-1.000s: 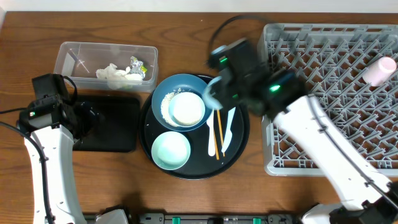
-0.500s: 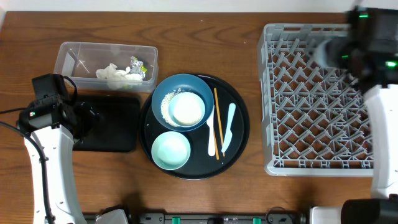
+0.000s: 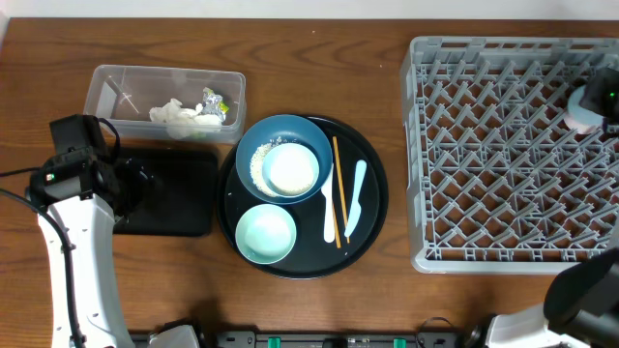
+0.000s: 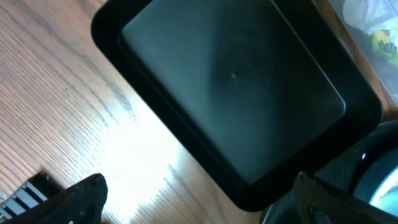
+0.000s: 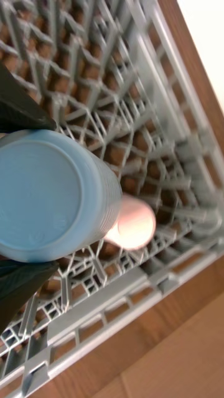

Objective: Sort waste into correct bins and load items into the dishwasher rack
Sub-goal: 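Carry the teal cup with right gripper into the rack beside pink cup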

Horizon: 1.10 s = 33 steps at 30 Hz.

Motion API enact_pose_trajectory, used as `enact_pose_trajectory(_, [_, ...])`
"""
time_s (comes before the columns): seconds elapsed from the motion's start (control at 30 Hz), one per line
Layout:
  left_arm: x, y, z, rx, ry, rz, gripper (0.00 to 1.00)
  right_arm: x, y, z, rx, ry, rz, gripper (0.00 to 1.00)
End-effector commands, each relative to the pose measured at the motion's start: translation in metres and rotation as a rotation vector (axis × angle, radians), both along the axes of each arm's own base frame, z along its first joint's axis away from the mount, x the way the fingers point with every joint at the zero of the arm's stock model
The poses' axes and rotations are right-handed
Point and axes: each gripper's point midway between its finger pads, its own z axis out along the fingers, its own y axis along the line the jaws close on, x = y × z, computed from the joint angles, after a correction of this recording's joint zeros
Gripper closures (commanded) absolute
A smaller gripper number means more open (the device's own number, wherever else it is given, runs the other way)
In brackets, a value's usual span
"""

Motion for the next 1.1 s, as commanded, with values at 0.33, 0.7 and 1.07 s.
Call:
enact_pose_trajectory(0.33, [-0.002,0.002,-0.002,0.005,0.014,0.016,0.04,-0.021,-0.085,-0.015,0.001,-0.040,-0.206,0.89])
enact_pose_trajectory(0.7, [-0.002,0.002,-0.002,0.005,0.014,0.015,0.04,-0.015,-0.105,-0.052,0.016,-0.003,-0.232,0.89])
enact_pose_trajectory(1.07, [-0.002,0.002,-0.002,0.005,0.014,0.015,0.04,-0.013,-0.110,-0.075,0.025,0.036,-0.242,0.90])
